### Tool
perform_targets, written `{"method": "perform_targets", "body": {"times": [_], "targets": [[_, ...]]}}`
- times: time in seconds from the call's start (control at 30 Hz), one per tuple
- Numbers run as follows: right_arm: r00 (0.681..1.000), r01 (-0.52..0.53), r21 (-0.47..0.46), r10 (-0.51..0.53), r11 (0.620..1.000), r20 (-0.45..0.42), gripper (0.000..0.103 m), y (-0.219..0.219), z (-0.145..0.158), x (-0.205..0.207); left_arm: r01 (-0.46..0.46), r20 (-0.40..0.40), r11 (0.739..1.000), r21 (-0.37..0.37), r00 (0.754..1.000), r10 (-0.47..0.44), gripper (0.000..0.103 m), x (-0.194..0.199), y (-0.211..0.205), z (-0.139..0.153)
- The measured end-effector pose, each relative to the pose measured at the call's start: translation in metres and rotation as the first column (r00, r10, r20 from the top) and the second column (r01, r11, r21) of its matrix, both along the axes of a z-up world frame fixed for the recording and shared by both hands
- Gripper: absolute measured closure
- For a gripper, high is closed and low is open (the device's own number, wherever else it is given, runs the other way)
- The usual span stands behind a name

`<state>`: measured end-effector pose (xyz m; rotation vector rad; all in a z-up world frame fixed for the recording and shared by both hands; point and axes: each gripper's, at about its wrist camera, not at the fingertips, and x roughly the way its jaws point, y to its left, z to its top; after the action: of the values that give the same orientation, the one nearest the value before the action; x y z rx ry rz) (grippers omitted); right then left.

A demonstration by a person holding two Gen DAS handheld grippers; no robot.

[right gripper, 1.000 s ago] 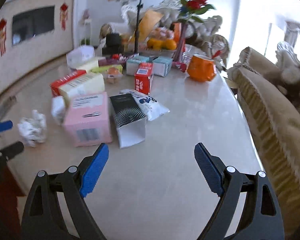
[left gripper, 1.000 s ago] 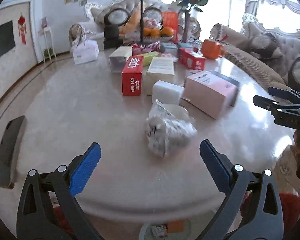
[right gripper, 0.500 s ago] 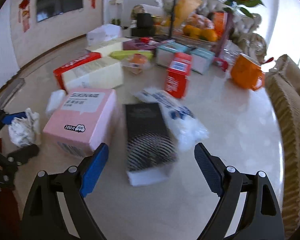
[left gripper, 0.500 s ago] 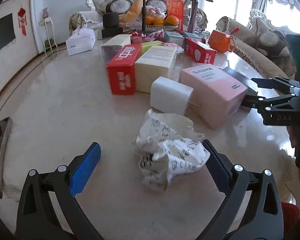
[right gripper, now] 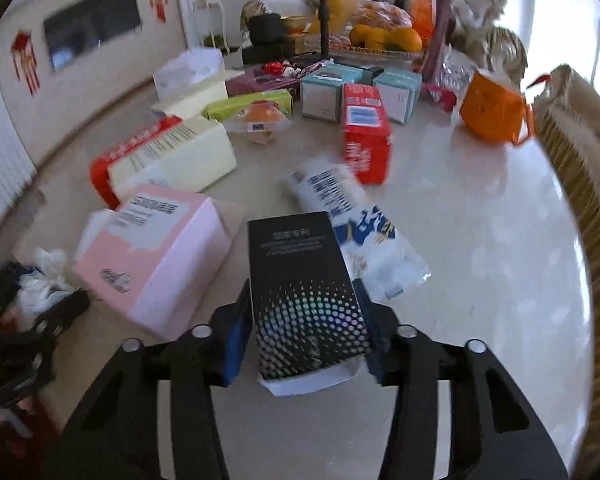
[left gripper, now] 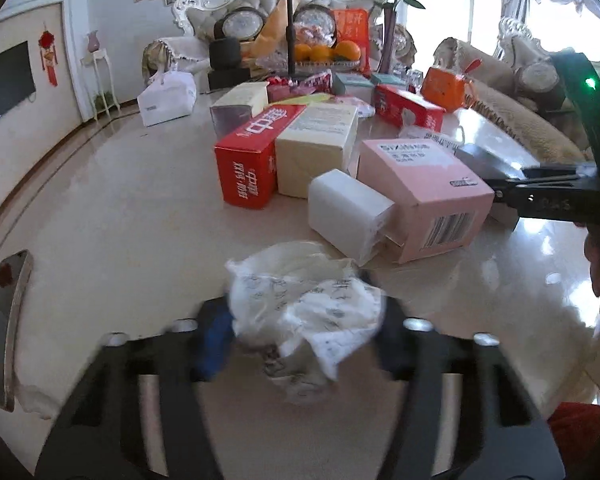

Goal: Collect trash
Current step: 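Grasp the crumpled paper with the left tool while the right tool grasps the black box, then carry paper and black box to the wastebasket and release both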

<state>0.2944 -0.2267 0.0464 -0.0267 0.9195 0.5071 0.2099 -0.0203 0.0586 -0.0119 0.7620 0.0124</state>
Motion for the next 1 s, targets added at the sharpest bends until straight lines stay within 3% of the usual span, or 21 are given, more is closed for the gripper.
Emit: {"method": "perform_targets", "body": {"times": [0.07, 0.33, 0.47, 0.6, 0.7, 0.8, 0.9, 1.0], "targets": [[0.999, 0.032, 0.034, -0.032, 0.999, -0.002, 0.064, -0.007, 0.002, -0.010, -0.011, 0.014, 0.998, -0.056, 1.000, 0.011, 0.053, -0.004, 0.011, 0.002], [0.991, 0.126, 0.249, -0.131, 0.960, 0.003, 0.064, -0.033, 0.030, -0.056, 0.012, 0.083, 0.991, -0.136, 0.997, -0.001, 0.053, -0.026, 0.030, 0.029], [0.987, 0.125, 0.357, -0.154, 0.926, 0.053, 0.064, -0.043, 0.058, -0.110, 0.118, 0.161, 0.979, -0.168, 0.983, -0.091, 0.053, -0.073, 0.029, 0.058], [0.988, 0.083, 0.435, -0.132, 0.896, 0.083, 0.064, -0.037, 0.063, -0.192, 0.259, 0.175, 0.952, -0.166, 0.957, -0.230, 0.053, -0.131, 0.016, 0.059], [0.991, 0.094, 0.458, -0.125, 0.884, 0.039, 0.064, -0.026, 0.044, -0.239, 0.337, 0.103, 0.928, -0.156, 0.940, -0.324, 0.053, -0.169, 0.001, 0.026], [0.988, 0.157, 0.390, -0.144, 0.907, -0.063, 0.064, -0.005, -0.005, -0.274, 0.348, -0.037, 0.922, -0.168, 0.933, -0.359, 0.053, -0.187, -0.009, -0.036], [0.954, 0.266, 0.238, -0.220, 0.934, -0.203, 0.064, 0.014, -0.077, -0.279, 0.308, -0.183, 0.934, -0.179, 0.923, -0.340, 0.053, -0.181, -0.017, -0.108], [0.898, 0.306, 0.127, -0.241, 0.944, -0.369, 0.064, 0.027, -0.146, -0.272, 0.324, -0.265, 0.934, -0.151, 0.897, -0.354, 0.053, -0.177, -0.028, -0.150]]}}
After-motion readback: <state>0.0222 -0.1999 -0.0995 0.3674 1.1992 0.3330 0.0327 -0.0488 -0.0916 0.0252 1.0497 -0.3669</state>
